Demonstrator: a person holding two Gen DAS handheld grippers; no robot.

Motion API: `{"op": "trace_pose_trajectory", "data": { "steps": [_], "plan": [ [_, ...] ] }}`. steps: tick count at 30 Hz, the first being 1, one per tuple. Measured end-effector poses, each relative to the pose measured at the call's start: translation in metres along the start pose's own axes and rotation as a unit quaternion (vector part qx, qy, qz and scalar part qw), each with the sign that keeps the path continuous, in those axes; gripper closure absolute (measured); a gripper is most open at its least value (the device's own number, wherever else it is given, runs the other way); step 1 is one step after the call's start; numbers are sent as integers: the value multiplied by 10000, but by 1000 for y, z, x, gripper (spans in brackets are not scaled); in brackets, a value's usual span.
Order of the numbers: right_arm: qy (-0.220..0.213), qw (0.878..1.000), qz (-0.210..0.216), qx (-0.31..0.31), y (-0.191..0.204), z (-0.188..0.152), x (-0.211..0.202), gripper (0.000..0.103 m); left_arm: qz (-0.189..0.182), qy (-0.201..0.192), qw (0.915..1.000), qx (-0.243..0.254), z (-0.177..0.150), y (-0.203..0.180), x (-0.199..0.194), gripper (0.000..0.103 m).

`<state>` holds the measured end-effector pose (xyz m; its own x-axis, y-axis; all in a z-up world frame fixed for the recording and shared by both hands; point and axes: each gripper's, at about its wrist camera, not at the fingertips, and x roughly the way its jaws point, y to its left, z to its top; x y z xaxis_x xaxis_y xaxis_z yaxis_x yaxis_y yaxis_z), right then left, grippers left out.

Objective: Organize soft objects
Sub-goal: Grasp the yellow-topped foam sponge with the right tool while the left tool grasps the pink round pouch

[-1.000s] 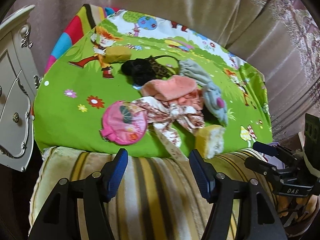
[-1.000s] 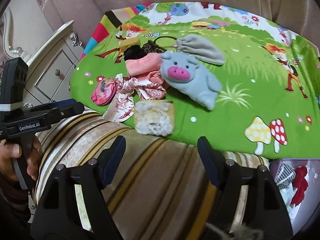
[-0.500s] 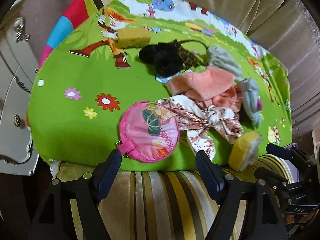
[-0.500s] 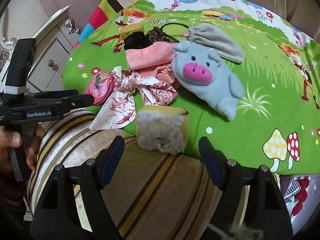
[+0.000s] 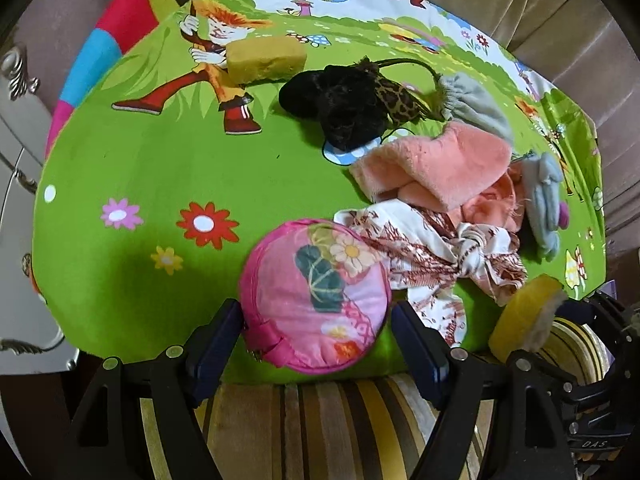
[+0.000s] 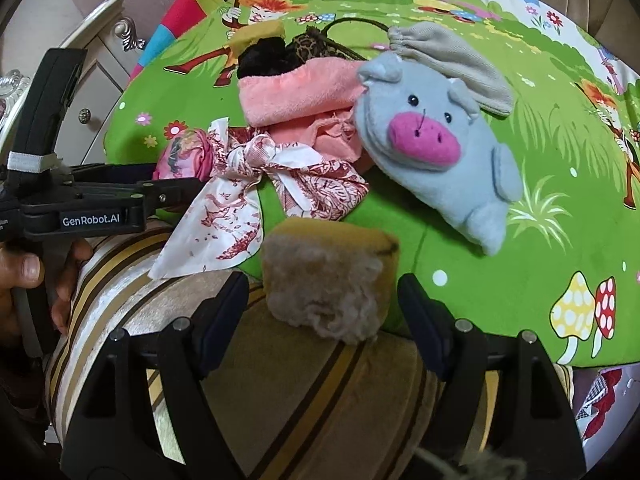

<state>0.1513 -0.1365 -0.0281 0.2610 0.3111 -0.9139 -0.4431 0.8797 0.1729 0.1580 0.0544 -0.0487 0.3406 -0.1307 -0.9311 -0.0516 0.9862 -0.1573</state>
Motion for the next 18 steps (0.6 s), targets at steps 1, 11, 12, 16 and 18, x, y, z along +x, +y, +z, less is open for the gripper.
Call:
{"op": "trace_pose_trajectory", "data": {
  "steps": [1, 11, 12, 16, 18],
  "plan": [
    [14, 10000, -4, 10, 0, 1, 2, 24, 43, -4, 10000, 60, 1, -1, 1, 25],
    [120, 9998, -182, 4, 3, 4, 18, 34, 157, -173, 9994, 261, 5, -9, 6, 30],
    [103, 9997, -204, 17, 3, 4, 18, 34, 138, -185, 9994, 258, 4, -9, 6, 30],
    [2, 9998, -196, -23, 4, 2, 14, 37, 84, -269, 9994, 197, -3, -3, -1, 31],
    [-48, 9998, -170, -54, 5, 0, 11, 37, 92, -325, 9993, 148, -7, 0, -6, 31]
  ]
}}
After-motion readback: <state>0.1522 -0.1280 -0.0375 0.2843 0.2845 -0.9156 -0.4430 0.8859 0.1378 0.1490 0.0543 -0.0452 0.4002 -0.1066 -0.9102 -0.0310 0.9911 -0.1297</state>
